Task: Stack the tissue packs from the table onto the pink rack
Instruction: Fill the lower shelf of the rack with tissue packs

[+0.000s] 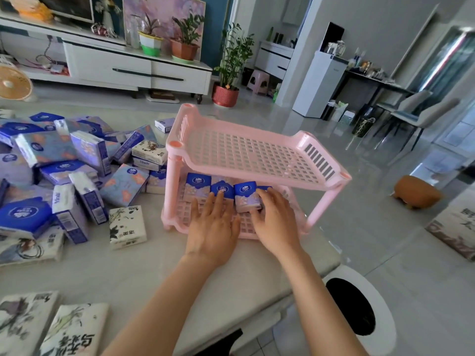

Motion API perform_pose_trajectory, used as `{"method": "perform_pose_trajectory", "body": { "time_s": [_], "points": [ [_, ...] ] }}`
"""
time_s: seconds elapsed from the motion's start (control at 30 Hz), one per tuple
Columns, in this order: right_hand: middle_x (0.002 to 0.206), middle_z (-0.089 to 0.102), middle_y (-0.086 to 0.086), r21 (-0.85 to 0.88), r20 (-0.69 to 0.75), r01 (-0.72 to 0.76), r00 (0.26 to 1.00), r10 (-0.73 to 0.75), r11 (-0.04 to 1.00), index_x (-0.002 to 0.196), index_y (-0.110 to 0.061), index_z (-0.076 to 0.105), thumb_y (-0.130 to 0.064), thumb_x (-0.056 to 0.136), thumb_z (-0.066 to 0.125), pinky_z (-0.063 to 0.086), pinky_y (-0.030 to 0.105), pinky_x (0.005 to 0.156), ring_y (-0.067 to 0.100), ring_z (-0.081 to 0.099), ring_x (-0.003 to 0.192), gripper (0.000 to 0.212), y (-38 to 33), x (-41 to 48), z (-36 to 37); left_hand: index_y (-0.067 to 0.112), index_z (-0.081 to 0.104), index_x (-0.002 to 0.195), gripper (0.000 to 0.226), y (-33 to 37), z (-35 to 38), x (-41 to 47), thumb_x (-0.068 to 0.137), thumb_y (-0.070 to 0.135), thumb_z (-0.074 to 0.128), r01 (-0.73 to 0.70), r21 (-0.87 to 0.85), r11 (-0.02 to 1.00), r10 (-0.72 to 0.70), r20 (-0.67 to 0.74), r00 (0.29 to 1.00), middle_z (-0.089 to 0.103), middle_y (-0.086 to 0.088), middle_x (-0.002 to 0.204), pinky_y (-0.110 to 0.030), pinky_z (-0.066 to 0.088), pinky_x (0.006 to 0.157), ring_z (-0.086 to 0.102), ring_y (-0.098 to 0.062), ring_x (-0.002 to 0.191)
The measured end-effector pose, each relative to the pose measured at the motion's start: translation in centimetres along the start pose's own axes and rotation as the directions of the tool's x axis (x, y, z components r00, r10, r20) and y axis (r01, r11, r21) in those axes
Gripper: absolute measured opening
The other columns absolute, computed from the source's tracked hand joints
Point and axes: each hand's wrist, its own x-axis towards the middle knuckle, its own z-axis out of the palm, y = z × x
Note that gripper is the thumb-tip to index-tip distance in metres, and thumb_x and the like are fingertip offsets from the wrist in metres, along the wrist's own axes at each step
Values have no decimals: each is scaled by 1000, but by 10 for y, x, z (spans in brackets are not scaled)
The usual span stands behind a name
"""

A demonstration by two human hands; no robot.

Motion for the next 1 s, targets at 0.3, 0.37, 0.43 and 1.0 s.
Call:
{"method": "perform_pose_trajectory", "body": {
  "time_s": [0.3,0.37,0.43,1.0],
  "points": [
    [150,32,4,12,260,8,966,-11,1000,143,-15,34,-16,91,48,16,33,115,20,25,140,53,-8,6,7,19,15,148,55,0,2,0,97,41,12,18,-3,1000,-18,-25,1000,1,-5,158,-48,4,114,-3,-20,145],
    [154,25,3,-11,299,9,954,-5,1000,145,-16,29,-18,93,46,12,35,117,20,18,143,55,-9,8,8,16,28,144,72,1,3,0,85,44,-1,24,7,1000,-24,-78,997,10,-12,156,-54,12,112,5,-26,145],
    [156,18,2,-14,320,-10,947,14,1000,146,-18,26,-20,94,45,8,36,118,20,12,144,56,-11,9,8,9,50,132,77,3,-4,-2,78,43,6,66,11,998,-64,-138,988,29,-23,148,-63,25,104,27,-36,138],
    [146,34,6,146,252,-118,965,79,982,139,-12,36,-23,94,47,29,30,105,22,30,136,47,-8,5,10,14,8,149,64,-1,0,2,97,48,23,156,-49,986,-157,-2,988,-9,-17,155,-50,4,115,-10,-36,142]
  ]
}}
